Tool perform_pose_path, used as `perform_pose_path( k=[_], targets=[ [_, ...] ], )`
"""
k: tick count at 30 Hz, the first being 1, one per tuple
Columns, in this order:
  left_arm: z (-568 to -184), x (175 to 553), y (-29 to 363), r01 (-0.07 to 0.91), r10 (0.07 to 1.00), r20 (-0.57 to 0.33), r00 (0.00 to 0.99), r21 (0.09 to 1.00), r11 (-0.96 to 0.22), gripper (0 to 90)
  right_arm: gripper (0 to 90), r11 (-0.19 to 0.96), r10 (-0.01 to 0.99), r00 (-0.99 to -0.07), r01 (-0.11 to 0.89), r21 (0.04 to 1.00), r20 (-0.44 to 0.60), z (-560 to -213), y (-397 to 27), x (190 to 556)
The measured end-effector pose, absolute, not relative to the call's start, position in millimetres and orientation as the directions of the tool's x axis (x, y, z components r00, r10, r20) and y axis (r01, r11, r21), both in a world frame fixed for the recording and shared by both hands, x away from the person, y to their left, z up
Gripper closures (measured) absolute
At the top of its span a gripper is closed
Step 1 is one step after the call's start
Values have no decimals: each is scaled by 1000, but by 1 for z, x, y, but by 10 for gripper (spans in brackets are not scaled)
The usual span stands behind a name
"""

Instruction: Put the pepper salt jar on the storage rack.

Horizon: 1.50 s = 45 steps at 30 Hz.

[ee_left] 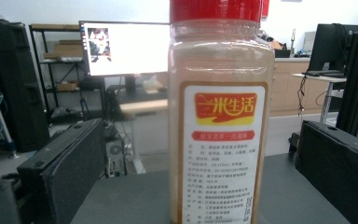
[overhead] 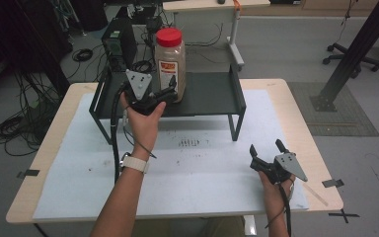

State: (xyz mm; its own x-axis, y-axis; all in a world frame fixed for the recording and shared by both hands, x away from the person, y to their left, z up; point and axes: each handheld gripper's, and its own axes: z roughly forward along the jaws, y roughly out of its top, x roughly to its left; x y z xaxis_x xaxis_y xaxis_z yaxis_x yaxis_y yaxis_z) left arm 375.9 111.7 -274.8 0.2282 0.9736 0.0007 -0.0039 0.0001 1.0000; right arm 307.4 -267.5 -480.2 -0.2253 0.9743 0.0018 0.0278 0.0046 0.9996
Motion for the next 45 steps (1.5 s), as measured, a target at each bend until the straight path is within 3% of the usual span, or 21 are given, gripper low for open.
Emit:
perform_pose_path(
  k=[25, 45],
  targets=[
    [-278, 338, 149, -11, 969, -16, 246, 1000, 19, 24, 66, 8, 976, -218, 26, 1000, -2, -480, -267, 307],
    [-295, 302, 192, -30, 981, 4, 196, 1000, 2, 2, 66, 13, 976, -215, 30, 999, -6, -480, -266, 307]
  ],
)
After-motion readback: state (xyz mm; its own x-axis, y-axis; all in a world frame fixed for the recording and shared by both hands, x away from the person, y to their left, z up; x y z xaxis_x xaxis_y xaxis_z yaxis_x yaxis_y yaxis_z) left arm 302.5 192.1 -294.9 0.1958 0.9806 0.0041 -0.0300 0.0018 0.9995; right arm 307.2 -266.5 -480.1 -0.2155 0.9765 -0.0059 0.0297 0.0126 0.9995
